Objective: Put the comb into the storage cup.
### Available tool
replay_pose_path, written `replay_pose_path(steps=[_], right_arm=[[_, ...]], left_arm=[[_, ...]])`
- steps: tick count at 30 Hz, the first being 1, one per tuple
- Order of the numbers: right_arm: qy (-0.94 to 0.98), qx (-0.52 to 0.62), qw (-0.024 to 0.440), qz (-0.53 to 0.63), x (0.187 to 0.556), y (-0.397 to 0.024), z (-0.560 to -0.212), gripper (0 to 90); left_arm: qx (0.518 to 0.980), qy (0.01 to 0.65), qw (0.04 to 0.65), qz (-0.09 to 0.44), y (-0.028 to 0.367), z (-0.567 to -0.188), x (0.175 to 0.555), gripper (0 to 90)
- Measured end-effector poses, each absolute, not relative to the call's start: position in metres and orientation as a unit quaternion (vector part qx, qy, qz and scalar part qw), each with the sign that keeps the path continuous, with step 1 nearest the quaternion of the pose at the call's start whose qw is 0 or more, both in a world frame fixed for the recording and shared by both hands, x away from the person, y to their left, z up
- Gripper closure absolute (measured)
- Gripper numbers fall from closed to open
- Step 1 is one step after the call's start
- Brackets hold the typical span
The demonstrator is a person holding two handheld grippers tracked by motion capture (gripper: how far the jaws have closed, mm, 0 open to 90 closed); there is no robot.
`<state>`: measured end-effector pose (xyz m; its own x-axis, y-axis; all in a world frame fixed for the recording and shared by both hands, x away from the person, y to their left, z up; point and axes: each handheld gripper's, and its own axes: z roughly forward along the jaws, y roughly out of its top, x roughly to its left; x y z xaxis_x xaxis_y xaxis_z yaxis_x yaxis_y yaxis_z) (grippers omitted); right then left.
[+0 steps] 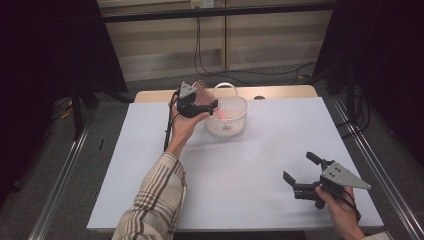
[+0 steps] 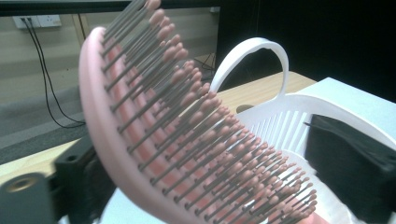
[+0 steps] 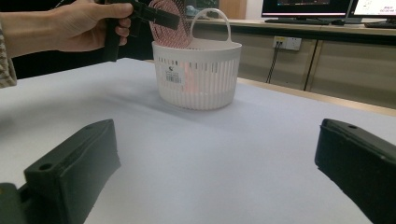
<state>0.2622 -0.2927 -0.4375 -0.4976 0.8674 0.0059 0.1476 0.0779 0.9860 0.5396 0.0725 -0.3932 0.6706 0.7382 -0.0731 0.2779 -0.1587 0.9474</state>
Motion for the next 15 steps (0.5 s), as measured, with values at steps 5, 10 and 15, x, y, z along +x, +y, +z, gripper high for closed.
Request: replay_pose_path(steps=[5, 10, 15], right_arm=[[0.658, 0.386, 0.324, 0.56, 0.262, -0.293, -0.437, 0.0], [0.658, 0.387, 0.323, 0.559, 0.262, -0.293, -0.437, 0.0], [0.66, 0.385, 0.324, 0.558, 0.263, -0.293, -0.437, 0.0]], left_arm=[[0.733, 0.342, 0.549, 0.21, 0.075, -0.392, 0.538, 2.7], [0.737, 0.333, 0.546, 0.219, 0.079, -0.391, 0.537, 2.0], [0.727, 0.344, 0.552, 0.219, 0.087, -0.39, 0.536, 1.9]])
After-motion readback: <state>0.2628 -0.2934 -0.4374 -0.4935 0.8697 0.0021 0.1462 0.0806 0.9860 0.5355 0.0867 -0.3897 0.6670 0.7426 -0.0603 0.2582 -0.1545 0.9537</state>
